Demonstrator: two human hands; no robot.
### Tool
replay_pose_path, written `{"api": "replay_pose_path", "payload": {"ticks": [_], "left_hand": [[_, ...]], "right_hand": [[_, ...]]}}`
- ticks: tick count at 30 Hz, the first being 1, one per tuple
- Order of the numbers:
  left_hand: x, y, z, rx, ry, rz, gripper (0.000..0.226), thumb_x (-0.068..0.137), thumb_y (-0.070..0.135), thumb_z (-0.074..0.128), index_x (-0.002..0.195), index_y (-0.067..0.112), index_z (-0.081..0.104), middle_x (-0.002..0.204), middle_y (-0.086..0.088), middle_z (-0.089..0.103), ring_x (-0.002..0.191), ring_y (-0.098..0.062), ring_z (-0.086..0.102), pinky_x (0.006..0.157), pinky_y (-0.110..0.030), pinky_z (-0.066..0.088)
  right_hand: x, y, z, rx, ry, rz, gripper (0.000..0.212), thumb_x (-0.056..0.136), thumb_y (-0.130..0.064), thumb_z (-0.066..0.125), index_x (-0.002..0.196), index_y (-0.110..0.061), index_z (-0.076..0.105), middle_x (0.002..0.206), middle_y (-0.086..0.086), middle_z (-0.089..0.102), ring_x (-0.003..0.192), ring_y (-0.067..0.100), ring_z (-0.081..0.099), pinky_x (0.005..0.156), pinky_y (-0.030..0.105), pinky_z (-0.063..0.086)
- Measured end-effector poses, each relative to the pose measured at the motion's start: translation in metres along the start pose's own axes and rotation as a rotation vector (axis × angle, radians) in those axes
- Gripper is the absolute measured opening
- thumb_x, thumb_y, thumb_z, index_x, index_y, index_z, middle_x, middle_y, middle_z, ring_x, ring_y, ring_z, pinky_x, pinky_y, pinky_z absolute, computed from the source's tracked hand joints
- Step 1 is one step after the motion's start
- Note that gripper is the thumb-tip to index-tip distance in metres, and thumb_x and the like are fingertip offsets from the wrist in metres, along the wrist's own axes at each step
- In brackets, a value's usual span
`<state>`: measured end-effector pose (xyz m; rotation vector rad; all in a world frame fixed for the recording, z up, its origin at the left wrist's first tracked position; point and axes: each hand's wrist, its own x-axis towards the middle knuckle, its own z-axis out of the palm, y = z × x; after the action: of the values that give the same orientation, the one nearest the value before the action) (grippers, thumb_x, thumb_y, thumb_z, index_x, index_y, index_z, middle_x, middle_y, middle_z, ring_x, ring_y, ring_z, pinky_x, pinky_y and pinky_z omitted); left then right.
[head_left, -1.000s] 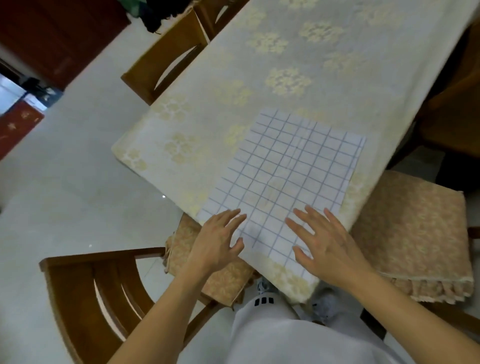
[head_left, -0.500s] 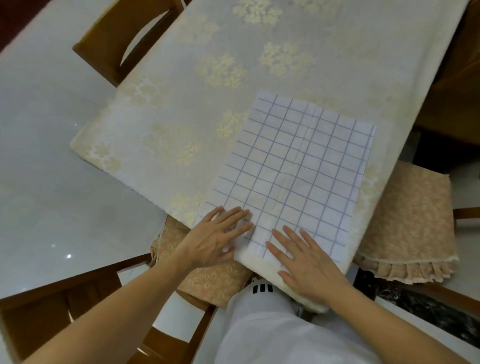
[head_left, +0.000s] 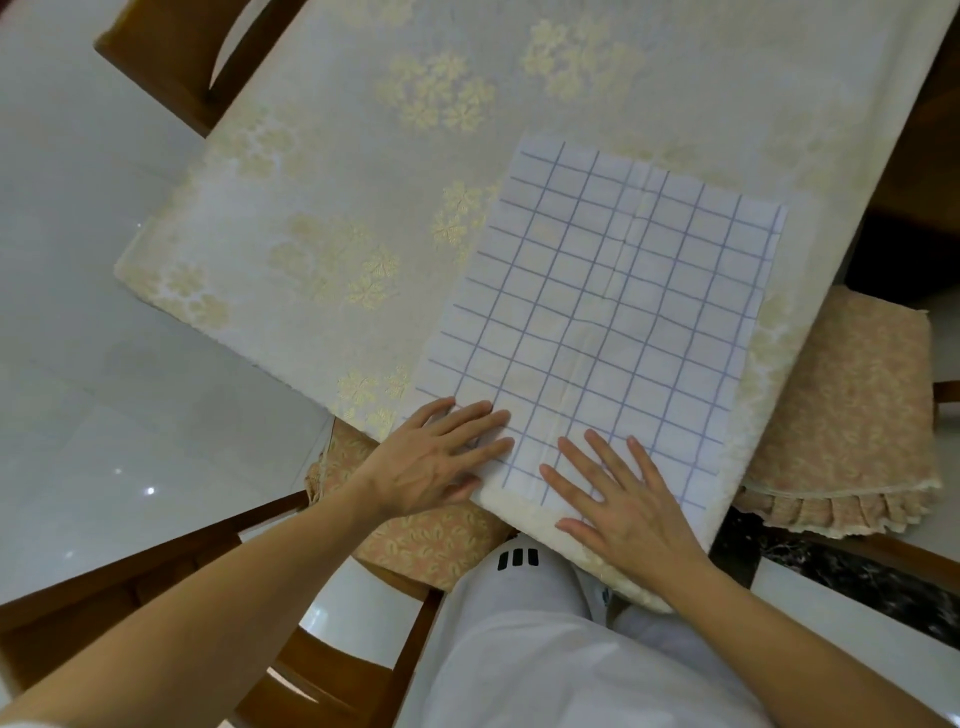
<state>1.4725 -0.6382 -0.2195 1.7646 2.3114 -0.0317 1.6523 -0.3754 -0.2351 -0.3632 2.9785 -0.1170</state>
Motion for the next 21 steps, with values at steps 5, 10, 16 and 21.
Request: {"api": "replay_pose_path", "payload": {"ticks": [5, 10, 16, 21], "left_hand": [[-0.004, 0.002, 0.003, 0.031, 0.035, 0.021, 0.056, 0.104, 0.046, 0.039, 0.155, 0.026, 0.028, 0.163, -0.006, 0.025, 0.149, -0.026, 0.027, 0.118, -0.048, 0.028], [-0.003, 0.004, 0.004, 0.018, 0.031, -0.005, 0.055, 0.102, 0.040, 0.044, 0.154, 0.022, 0.033, 0.162, -0.007, 0.028, 0.148, -0.027, 0.030, 0.116, -0.051, 0.033], [0.002, 0.013, -0.001, -0.019, 0.015, -0.064, 0.063, 0.099, 0.052, 0.044, 0.153, 0.023, 0.035, 0.160, -0.005, 0.034, 0.145, -0.026, 0.035, 0.115, -0.050, 0.032], [0.004, 0.020, -0.002, -0.044, 0.026, -0.113, 0.053, 0.101, 0.037, 0.040, 0.152, 0.022, 0.037, 0.159, -0.003, 0.035, 0.145, -0.026, 0.036, 0.114, -0.049, 0.035]], "right_hand": [[0.000, -0.004, 0.005, -0.019, 0.191, -0.021, 0.049, 0.103, -0.048, 0.048, 0.148, -0.028, 0.046, 0.157, 0.003, 0.040, 0.143, 0.032, 0.039, 0.108, 0.062, 0.035], [-0.002, -0.007, 0.011, -0.013, 0.264, -0.042, 0.040, 0.102, -0.020, 0.053, 0.142, -0.023, 0.054, 0.152, 0.003, 0.047, 0.138, 0.039, 0.044, 0.105, 0.067, 0.034], [0.003, -0.014, 0.006, 0.084, 0.281, 0.088, 0.041, 0.096, -0.008, 0.048, 0.133, -0.022, 0.062, 0.149, 0.002, 0.051, 0.136, 0.035, 0.049, 0.108, 0.064, 0.033], [0.001, -0.013, -0.003, 0.232, 0.340, 0.169, 0.035, 0.097, -0.010, 0.050, 0.126, -0.020, 0.066, 0.147, 0.003, 0.053, 0.134, 0.032, 0.051, 0.108, 0.061, 0.036]]}}
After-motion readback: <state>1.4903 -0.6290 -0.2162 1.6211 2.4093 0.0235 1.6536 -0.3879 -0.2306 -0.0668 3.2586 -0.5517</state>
